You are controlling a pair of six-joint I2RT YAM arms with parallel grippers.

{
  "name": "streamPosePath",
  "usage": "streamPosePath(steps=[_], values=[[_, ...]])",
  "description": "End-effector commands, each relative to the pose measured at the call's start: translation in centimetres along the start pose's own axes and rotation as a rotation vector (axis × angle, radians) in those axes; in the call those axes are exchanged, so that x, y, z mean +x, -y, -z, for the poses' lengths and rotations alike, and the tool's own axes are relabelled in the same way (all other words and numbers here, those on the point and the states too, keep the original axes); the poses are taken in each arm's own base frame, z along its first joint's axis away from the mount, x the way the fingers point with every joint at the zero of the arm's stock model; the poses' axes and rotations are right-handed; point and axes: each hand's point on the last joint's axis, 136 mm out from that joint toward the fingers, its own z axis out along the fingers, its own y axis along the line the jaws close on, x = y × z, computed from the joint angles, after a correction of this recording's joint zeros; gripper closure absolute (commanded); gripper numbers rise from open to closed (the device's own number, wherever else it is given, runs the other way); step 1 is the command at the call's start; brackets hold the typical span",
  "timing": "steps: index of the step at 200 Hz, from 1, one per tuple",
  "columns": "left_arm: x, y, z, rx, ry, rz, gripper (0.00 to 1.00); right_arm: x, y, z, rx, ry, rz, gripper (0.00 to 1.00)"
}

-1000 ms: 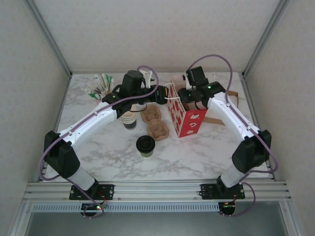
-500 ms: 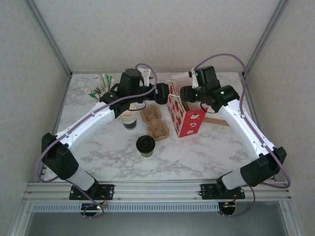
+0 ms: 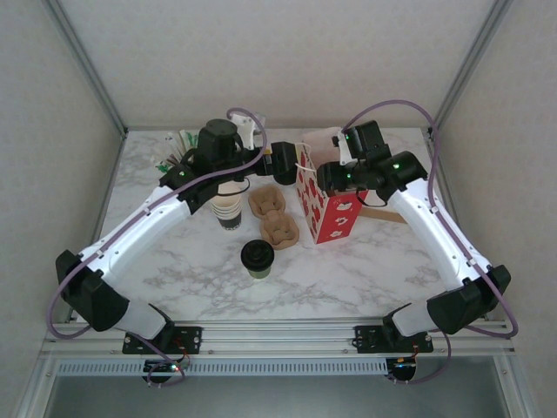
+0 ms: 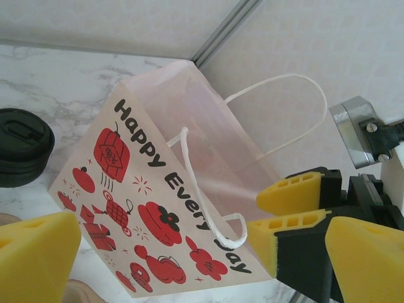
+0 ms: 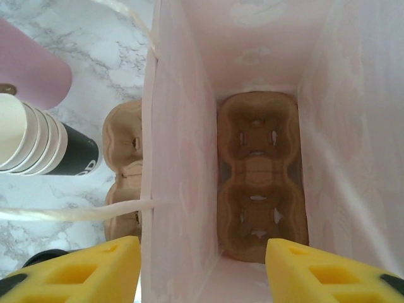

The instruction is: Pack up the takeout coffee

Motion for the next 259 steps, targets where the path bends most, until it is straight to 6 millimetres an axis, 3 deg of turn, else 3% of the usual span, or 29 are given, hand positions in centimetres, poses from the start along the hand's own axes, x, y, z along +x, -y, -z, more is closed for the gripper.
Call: streamPosePath(steps=[1,82,180,259], values=[[-1.7,0.8,2.2,-0.007,0.063,-0.03,0.0,0.7,-0.7,1.7,-0.015,-0.028,0.002,0.44],[-2.4,-0.1,5.8,-0.07,0.161,-0.078,0.0,2.5,-0.6,2.2,0.01,-0.104,0.022,0.41],[-2.4,-0.6,6.5,-0.082,0.181,-0.077,0.0,2.3,-0.6,2.6,0.016,-0.085,0.024,0.4],[-2.9,-0.5,9.0,-0.082,0.256,-0.084,0.0,1.7,-1.4,6.7,-0.051,0.071,0.016,0.33]])
